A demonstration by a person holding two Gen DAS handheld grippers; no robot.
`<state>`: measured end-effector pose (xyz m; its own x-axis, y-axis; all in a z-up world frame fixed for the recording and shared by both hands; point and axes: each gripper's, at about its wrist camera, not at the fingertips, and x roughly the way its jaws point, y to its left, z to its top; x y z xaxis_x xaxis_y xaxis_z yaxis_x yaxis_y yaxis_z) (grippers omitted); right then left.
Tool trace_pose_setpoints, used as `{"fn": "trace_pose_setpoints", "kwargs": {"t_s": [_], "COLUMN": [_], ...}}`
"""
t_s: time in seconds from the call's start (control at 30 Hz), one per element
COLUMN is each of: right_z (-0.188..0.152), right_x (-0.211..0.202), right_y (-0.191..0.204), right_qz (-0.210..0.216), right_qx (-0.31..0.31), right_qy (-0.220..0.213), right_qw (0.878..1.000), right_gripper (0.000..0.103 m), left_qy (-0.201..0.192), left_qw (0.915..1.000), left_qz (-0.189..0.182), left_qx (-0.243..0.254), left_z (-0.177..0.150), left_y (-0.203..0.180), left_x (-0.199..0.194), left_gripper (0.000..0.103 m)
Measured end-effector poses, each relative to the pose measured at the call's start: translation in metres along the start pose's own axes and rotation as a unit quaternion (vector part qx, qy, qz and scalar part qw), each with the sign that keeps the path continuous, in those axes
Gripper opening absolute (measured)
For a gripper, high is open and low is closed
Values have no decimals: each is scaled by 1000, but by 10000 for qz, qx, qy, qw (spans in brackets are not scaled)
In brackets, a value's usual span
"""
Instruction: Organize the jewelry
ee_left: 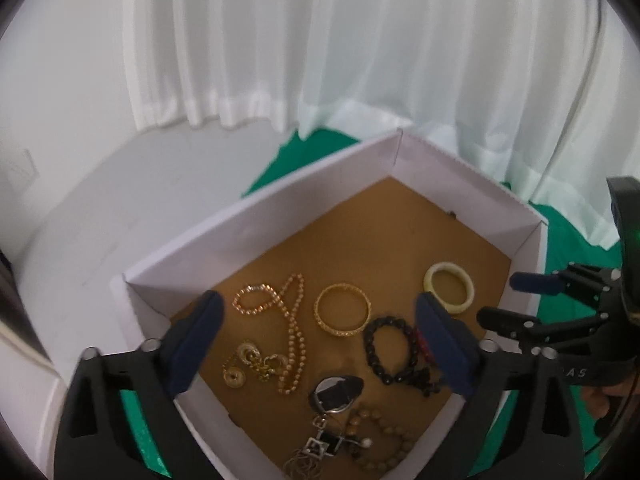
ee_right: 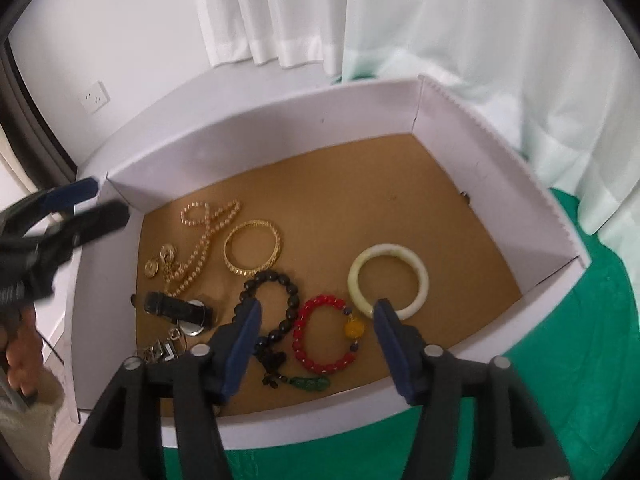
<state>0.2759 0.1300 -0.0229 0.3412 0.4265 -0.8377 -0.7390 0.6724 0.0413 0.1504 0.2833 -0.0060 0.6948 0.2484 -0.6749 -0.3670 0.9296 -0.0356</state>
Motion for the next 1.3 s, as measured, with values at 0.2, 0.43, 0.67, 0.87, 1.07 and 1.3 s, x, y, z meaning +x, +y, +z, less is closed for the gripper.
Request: {"fn": "trace_pose_setpoints", "kwargs": {"t_s": [0.2, 0.43, 0.67, 0.87, 1.07, 1.3], "right_z": [-5, -14, -16, -15, -11, -8], "right_x": [-17, -27, -28, -26, -30, -30], "right_y": [1, 5, 7, 10, 16, 19], "right_qz": [-73, -208, -307, -391, -498, -623], "right_qx": [-75, -229, -246, -210, -205, -240], "right_qy": [-211, -350, -399, -342, -346, -268], "right_qw": [9997, 9989, 9984, 9984, 9979, 9974], "right_gripper": [66, 68, 77, 78, 78, 78], "left_qy": [-619, -781, -642, 286, 656, 769], "left_qw": [9973, 9914, 9879, 9932, 9906, 9875], "left_qz": [392, 1052, 1412, 1079, 994, 1147], "left_qx": [-106, 7, -56, -343, -673, -760], "left_z": [-8, -10, -18, -22, -24, -22], "left_y": [-13, -22, -27, -20, -10, -3], "left_x": [-30, -44, -45, -26, -18, -21], "left_gripper": [102, 102, 102, 102, 102, 103]}}
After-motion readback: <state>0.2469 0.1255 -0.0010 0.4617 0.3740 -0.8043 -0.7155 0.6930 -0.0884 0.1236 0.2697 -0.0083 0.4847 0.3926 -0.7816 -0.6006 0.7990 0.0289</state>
